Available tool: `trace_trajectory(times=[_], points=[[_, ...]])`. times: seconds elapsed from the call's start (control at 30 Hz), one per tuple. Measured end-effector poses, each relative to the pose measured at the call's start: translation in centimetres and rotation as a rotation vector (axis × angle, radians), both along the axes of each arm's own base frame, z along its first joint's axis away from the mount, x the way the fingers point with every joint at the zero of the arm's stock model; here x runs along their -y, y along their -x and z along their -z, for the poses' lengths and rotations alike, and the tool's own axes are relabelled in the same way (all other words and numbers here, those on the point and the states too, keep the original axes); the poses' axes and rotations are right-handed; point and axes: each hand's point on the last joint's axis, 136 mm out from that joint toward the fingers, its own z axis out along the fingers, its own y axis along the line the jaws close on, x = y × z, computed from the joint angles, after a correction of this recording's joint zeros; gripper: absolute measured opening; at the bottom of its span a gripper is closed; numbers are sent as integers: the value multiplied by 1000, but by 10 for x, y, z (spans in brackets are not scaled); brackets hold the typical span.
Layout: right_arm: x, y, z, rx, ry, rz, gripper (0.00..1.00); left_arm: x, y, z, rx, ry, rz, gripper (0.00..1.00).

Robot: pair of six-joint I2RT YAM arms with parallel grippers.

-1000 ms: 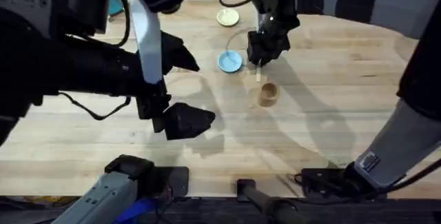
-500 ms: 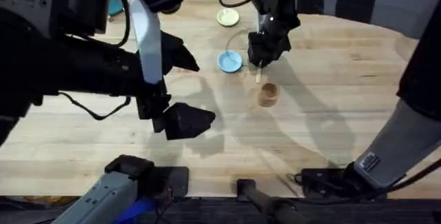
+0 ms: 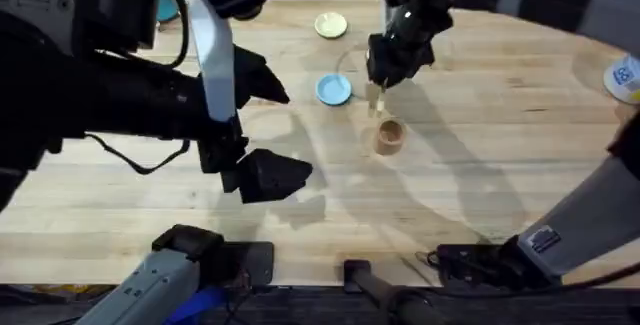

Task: Pick up a utensil and set it on the pink plate, then put the other utensil in the container.

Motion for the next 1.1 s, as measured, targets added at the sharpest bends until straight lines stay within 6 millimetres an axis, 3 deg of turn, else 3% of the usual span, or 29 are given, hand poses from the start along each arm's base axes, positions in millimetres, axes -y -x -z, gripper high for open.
trace_trajectory(times=[0.27,0.5,0.97,1.1], points=[[25,-9,-41,99,-16,61,34,0,0,0,0,0,0,996],[42,-2,-84,183,-22,69,35,0,0,0,0,0,0,996],[54,21,-180,446,-42,-115,34,-1,5,2,-23,-5,0,995],[46,29,-201,512,-70,-246,34,-1,5,2,-25,-5,0,995]])
